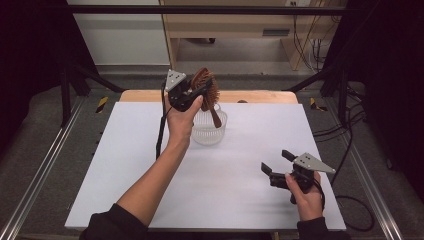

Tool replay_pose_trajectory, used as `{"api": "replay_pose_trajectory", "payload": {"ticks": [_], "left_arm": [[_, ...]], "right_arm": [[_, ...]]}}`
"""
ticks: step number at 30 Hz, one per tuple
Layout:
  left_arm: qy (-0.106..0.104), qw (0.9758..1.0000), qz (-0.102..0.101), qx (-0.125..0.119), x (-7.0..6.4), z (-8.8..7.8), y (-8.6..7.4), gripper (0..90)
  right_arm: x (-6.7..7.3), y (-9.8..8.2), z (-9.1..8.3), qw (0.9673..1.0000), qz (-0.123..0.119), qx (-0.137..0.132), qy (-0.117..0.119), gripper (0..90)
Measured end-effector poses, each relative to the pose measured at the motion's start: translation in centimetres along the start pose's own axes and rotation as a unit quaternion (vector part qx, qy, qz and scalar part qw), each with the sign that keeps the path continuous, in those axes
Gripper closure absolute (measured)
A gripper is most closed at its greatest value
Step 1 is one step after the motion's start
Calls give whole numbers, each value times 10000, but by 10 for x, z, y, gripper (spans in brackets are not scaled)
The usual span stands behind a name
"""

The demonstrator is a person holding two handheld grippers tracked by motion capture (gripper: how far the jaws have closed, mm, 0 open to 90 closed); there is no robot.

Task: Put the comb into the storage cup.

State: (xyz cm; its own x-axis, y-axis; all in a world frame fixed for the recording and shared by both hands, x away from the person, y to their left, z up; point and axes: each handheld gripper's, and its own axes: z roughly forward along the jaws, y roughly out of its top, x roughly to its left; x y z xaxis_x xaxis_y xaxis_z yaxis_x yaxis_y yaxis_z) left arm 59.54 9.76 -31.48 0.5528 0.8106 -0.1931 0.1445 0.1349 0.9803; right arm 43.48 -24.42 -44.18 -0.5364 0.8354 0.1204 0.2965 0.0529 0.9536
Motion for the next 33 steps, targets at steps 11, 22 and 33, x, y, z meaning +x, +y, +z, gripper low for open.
{"api": "replay_pose_trajectory", "payload": {"ticks": [11, 22, 33], "left_arm": [[2, 10000, -21, 69, 2, 2, -10, 516], [-23, 10000, -19, 61, 2, 3, -13, 515], [10, 10000, -49, 43, 3, 4, -18, 514]], "right_arm": [[0, 0, 1, 10000, 8, 13, 19, 71], [0, -1, 1, 10000, 8, 31, 28, 71], [1, -1, 2, 10000, -6, 61, 53, 71]]}}
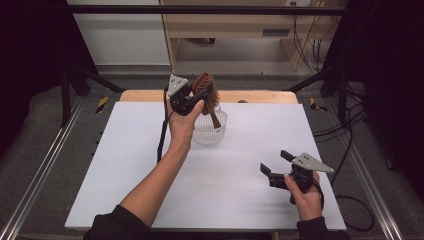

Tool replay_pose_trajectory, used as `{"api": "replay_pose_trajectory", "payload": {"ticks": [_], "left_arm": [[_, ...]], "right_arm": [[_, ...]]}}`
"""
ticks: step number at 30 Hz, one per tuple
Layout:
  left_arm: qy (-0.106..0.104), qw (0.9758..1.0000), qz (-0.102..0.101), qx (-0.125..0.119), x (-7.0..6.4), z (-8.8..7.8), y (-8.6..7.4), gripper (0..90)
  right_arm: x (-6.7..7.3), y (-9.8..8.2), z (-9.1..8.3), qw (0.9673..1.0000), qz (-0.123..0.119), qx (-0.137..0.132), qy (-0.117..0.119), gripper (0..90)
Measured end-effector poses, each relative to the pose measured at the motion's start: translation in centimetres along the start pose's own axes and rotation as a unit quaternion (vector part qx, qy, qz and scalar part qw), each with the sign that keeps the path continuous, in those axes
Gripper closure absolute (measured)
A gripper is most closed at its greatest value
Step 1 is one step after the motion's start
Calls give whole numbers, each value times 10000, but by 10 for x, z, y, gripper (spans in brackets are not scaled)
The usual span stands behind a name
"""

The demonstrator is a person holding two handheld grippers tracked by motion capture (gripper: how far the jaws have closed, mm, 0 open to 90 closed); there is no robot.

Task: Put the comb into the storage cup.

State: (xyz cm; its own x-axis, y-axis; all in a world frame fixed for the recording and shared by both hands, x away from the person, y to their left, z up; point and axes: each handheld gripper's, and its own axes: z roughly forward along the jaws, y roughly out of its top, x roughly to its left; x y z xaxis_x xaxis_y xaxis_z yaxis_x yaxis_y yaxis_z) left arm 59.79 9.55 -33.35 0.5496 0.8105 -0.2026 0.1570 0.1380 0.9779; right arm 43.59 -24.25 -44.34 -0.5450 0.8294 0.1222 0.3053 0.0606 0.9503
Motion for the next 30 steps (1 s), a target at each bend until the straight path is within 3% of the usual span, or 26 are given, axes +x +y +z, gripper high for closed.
{"api": "replay_pose_trajectory", "payload": {"ticks": [10, 30], "left_arm": [[29, 9998, -172, 81, 1, 6, -16, 514], [56, 9999, -139, 32, 3, 9, -27, 513]], "right_arm": [[0, -1, 1, 10000, -25, 17, 13, 72], [0, -1, 2, 10000, -33, 43, 43, 71]]}}
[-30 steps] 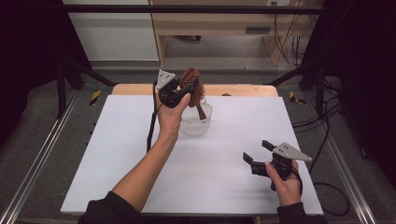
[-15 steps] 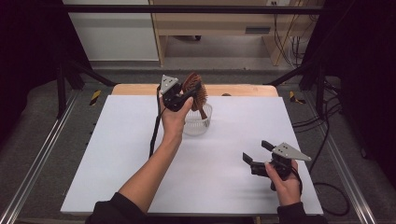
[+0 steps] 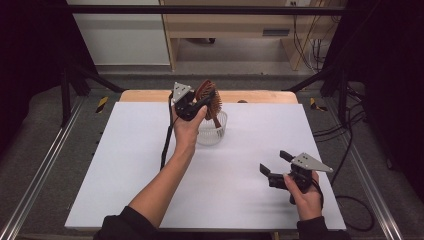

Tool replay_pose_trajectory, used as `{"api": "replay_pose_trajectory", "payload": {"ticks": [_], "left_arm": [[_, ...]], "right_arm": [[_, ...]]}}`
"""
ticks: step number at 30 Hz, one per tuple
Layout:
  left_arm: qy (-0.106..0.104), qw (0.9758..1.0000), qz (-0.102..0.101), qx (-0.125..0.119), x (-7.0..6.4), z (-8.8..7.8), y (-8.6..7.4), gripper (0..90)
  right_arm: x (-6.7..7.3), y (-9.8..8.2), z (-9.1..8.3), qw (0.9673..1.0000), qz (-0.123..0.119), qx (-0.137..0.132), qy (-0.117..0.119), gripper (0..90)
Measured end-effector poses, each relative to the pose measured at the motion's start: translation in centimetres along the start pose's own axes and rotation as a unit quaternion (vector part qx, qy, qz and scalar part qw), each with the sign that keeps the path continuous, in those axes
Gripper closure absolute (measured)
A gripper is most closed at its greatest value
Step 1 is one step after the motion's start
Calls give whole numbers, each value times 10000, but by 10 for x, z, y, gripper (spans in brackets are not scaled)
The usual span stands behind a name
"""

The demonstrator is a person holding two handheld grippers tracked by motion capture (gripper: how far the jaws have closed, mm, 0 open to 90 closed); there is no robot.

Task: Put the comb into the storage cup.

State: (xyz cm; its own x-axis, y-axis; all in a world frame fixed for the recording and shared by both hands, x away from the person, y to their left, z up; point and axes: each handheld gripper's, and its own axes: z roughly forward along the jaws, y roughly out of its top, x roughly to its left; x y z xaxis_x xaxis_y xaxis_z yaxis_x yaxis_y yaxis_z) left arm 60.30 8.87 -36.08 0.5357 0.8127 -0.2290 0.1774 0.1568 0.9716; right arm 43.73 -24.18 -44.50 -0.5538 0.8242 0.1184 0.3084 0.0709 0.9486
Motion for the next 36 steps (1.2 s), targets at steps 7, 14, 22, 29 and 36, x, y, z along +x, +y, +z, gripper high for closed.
{"api": "replay_pose_trajectory", "payload": {"ticks": [7, 14, 22, 29, 36], "left_arm": [[-30, 10000, 27, 28, 1, 0, -3, 512], [-52, 9999, 98, 38, 4, -3, -4, 506], [-5, 10000, 77, 58, 15, -13, -7, 491], [11, 9999, 38, 113, 28, -21, -9, 477], [-28, 9999, 18, 114, 31, -22, -11, 470]], "right_arm": [[1, 0, 0, 10000, 10, -3, 9, 71], [1, 0, 1, 10000, -12, 27, 34, 71], [2, -1, 2, 10000, -6, 41, 45, 70], [2, -1, 3, 10000, 1, 79, 38, 69], [1, -2, 4, 10000, 24, 76, 18, 51]]}}
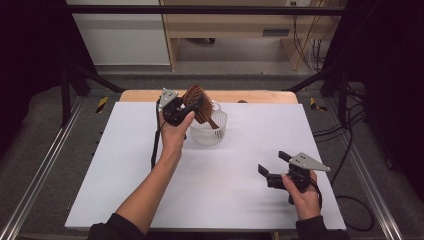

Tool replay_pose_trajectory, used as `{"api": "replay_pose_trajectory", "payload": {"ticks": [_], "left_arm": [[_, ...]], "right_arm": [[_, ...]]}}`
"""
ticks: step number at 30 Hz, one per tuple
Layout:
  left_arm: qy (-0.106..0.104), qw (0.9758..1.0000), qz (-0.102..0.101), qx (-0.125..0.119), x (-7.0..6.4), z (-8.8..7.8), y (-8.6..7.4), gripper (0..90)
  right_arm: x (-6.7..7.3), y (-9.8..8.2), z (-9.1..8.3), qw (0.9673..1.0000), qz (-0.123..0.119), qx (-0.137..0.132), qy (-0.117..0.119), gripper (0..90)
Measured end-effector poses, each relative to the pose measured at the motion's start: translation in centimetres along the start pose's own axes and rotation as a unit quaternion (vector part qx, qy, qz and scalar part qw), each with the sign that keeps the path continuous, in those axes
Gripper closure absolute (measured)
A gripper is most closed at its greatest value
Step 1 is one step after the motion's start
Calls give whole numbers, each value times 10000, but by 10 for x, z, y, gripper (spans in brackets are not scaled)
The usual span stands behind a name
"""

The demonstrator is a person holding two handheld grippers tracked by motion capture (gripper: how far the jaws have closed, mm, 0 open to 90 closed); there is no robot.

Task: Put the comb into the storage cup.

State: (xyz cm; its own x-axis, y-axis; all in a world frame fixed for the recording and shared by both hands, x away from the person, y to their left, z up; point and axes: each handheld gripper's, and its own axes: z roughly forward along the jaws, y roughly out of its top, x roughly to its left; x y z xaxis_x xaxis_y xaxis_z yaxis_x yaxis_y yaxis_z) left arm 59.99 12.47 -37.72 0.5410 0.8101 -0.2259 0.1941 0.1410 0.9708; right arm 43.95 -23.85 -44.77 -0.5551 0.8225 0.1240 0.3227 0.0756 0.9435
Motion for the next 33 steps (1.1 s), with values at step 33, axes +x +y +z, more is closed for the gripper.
{"api": "replay_pose_trajectory", "payload": {"ticks": [33], "left_arm": [[-133, 9998, -131, 15, 16, -7, -6, 456]], "right_arm": [[2, 0, 1, 10000, -39, 63, 11, 43]]}}
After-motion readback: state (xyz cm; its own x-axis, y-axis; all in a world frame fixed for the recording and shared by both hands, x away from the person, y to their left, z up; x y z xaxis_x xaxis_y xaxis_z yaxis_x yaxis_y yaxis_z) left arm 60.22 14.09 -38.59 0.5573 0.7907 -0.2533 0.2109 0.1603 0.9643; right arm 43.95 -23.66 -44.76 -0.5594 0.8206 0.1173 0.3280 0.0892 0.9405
